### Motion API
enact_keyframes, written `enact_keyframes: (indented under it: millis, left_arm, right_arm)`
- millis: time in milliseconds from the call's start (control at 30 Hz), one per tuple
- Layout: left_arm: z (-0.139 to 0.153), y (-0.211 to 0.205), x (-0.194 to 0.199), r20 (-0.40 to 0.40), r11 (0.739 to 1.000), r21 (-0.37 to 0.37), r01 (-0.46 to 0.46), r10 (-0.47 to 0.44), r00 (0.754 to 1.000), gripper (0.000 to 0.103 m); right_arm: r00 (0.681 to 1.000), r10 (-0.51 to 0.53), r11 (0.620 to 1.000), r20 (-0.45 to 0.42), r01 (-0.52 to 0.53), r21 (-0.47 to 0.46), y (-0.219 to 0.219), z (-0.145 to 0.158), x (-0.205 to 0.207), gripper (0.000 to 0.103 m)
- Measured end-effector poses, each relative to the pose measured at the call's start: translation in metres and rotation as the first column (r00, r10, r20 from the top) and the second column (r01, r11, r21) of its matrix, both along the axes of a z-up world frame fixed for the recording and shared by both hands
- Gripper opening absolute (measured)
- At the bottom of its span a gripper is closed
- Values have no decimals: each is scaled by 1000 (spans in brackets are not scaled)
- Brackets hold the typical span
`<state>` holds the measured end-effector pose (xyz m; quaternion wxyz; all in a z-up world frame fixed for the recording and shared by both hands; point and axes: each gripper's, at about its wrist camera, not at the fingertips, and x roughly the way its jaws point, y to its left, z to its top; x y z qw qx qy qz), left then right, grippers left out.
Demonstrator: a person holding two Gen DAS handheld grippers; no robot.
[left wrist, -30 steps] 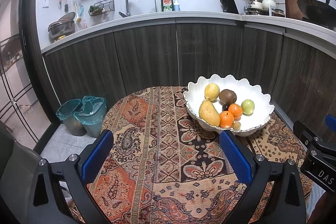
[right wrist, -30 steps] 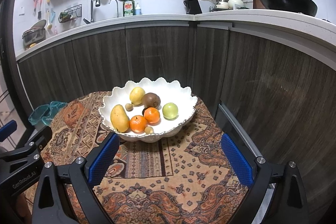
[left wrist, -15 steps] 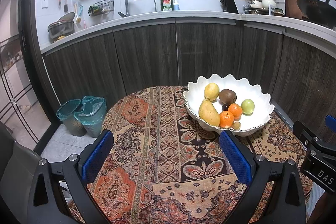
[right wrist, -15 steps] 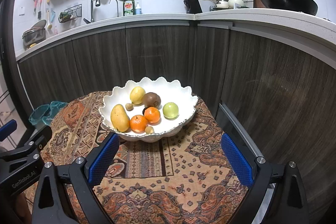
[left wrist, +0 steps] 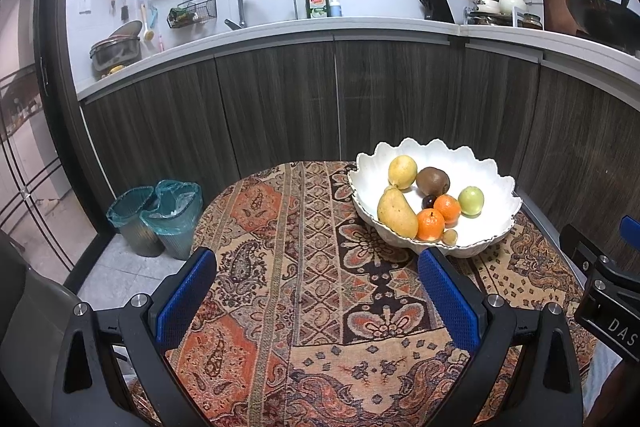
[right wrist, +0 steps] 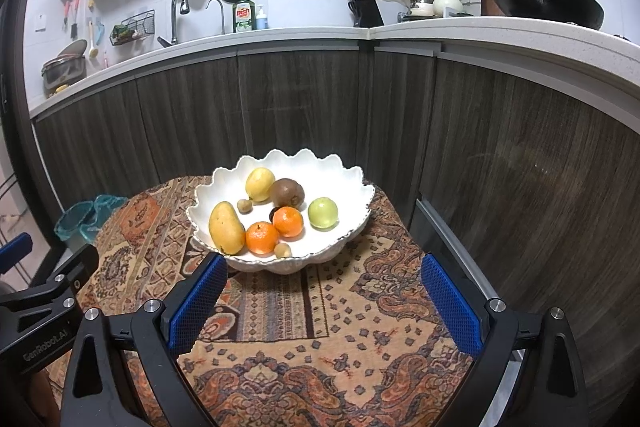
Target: Organize fruits
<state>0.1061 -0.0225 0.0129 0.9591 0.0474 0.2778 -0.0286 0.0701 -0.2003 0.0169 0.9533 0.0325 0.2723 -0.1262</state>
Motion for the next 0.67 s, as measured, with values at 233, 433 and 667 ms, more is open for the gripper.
enact_keyframes:
  millis: [233,433,667]
  left_arm:
    - [-1,-1,0,-3,1000,4,0,0,1000,103]
    - [-3,-1,1,-23,1000,-12,10,-11,1000,103]
    - [-6,-3,2,-23,1000,1,3,-3,1000,103]
  right_arm:
    - [1000,0,1000,-2,0,4,0,0,1,99]
    - [1000,-2,1000,-4,2,6,-2,-1,1,98]
    - [1000,-3,1000,-8,3,6,-2,-2,1,98]
